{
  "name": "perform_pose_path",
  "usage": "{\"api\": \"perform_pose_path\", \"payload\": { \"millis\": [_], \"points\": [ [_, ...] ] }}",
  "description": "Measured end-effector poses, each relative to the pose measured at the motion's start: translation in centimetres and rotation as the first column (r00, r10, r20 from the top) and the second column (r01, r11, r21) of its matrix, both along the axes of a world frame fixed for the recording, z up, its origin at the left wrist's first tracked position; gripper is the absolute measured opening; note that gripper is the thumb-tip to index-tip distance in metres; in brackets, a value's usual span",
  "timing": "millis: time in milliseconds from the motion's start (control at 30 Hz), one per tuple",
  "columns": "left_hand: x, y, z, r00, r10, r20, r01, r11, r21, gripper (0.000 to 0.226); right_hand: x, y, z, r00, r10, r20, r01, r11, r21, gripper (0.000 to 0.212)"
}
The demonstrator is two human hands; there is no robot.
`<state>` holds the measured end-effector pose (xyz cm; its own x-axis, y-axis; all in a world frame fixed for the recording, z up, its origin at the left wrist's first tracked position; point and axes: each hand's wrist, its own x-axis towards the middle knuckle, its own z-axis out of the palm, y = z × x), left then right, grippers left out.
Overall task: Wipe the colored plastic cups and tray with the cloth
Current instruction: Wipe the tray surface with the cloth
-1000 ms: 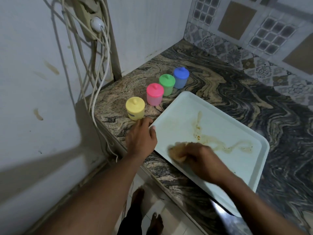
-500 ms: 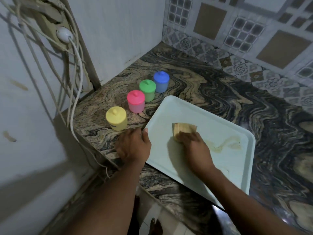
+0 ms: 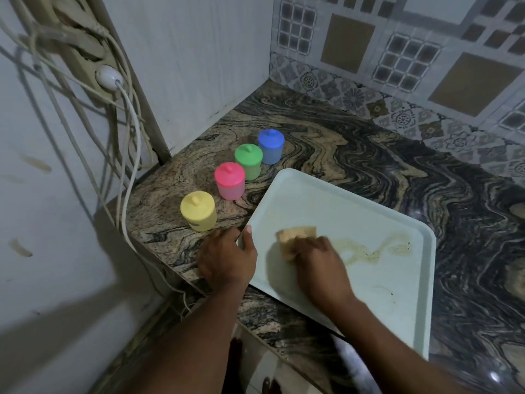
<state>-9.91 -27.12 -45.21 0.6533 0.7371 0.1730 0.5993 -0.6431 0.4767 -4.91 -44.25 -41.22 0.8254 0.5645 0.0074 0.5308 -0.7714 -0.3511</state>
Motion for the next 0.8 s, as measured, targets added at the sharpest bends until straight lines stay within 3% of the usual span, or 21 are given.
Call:
{"api": "perform_pose_path", "payload": {
  "millis": [67,100,233,300,367,433,533,600,667,700,767,800],
  "points": [
    [0.0,0.0,0.1,0.999,-0.001,-0.037,0.001,1.000,0.007,0.043,-2.4,0.0,0.9,0.984,0.157,-0.088,-0.152,0.986,0.063,0.027],
    [0.0,0.0,0.2,0.999,-0.003,-0.054,0.003,1.000,0.004,0.043,-1.5,0.4,1.3,0.982,0.156,-0.107,-0.143,0.982,0.121,0.029],
    [-0.1,-0.1,0.3,0.999,-0.010,-0.050,0.010,1.000,0.004,0.042,8.5,3.8,1.2,0.978,-0.206,-0.031,0.207,0.943,0.260,0.029],
    [-0.1,-0.1,0.3,0.999,0.001,-0.046,-0.001,1.000,-0.002,0.038,11.8,5.8,0.2,0.963,-0.264,-0.048,0.269,0.948,0.169,0.037],
    [0.0,0.0,0.3,0.998,0.003,-0.055,-0.004,1.000,-0.015,0.038,10.6,7.3,-0.7,0.992,-0.124,0.006,0.124,0.991,0.046,0.053],
    [0.0,0.1,0.2,0.998,-0.003,-0.058,0.001,1.000,-0.022,0.039,7.5,7.1,-1.8,0.997,0.067,0.035,-0.068,0.997,0.027,0.055],
    [-0.1,0.1,0.3,0.998,0.001,-0.061,-0.002,1.000,-0.009,0.036,2.1,3.6,-1.0,0.925,0.379,-0.009,-0.377,0.923,0.075,0.040],
    [0.0,0.0,0.3,0.997,-0.003,-0.077,0.003,1.000,0.001,0.042,0.6,0.8,0.8,0.854,0.515,-0.070,-0.499,0.849,0.173,0.036],
    [0.1,0.1,0.2,0.994,0.005,-0.106,-0.004,1.000,0.007,0.048,2.9,-0.4,1.8,0.915,0.401,-0.037,-0.383,0.895,0.228,0.033],
    [0.2,0.0,0.1,0.992,0.003,-0.124,-0.002,1.000,0.007,0.049,5.0,-0.6,1.6,0.977,0.212,-0.030,-0.200,0.953,0.226,0.032],
    [0.3,0.1,0.0,0.987,-0.004,-0.160,0.004,1.000,0.000,0.050,8.9,-0.1,0.5,0.987,-0.153,-0.041,0.157,0.977,0.143,0.033],
    [0.4,-0.1,0.0,0.986,-0.010,-0.168,0.010,1.000,-0.002,0.050,9.5,0.0,0.0,0.979,-0.202,-0.038,0.205,0.976,0.073,0.035]
  ]
}}
